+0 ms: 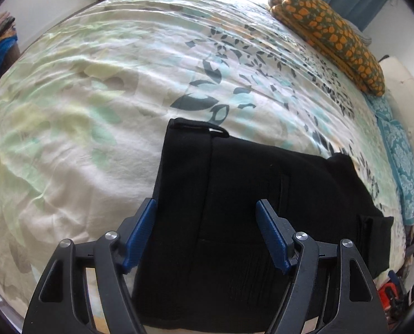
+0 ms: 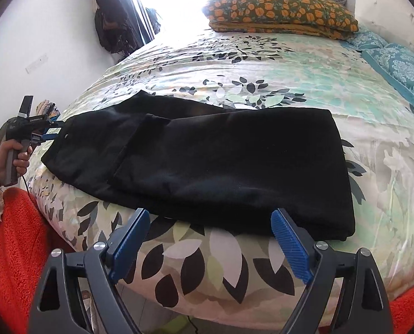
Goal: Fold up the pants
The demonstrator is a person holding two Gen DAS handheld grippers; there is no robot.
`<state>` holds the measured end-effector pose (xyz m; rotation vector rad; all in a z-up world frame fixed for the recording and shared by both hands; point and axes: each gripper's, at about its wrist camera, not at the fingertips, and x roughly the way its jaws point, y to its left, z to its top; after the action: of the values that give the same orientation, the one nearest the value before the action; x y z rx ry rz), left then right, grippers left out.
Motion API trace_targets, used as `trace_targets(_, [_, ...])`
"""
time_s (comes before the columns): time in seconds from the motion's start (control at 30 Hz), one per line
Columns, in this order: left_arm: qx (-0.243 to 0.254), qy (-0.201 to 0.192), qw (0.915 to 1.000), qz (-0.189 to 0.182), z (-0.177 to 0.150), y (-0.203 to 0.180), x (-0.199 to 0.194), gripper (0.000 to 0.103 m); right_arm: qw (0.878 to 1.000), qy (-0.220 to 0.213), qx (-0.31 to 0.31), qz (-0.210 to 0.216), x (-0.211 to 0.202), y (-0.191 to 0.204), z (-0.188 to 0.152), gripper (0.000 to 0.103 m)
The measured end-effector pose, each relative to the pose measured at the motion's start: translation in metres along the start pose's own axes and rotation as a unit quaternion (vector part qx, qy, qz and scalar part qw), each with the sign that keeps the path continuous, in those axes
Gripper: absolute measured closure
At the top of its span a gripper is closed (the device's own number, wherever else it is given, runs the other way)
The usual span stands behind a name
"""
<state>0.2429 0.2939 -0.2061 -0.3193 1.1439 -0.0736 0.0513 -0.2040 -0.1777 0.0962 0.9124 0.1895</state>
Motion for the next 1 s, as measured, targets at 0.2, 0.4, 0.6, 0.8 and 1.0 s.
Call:
trace_targets(0.2, [-0.080,0.007,0.9955,-0.049,-0.010,0.030,0.016,0.010,1.000,0.005,-0.001,0.003,0.003,0.002,-0.002,0.014])
trace_targets(0.4, [-0.073,0.014,0.9961,-0.048,-0.009,0.025,0.019,0.006,1.000,0.011,0.002,0.007,0.008,0.001,-0.003,0.014])
trace_targets(0.6, [-0.070,0.023,0.9964,-0.043,-0.006,0.022,0.024,0.004,1.000,0.013,0.001,0.006,0.009,0.003,-0.003,0.014])
trace_targets(0.8, [-0.070,0.026,0.9963,-0.042,-0.006,0.023,0.024,0.004,1.000,0.013,0.007,0.007,0.008,0.000,-0.003,0.014])
trace_targets(1.0, [-0.075,0.035,0.9959,-0.037,-0.004,0.023,0.024,0.004,1.000,0.019,0.013,0.007,0.011,-0.003,-0.004,0.014])
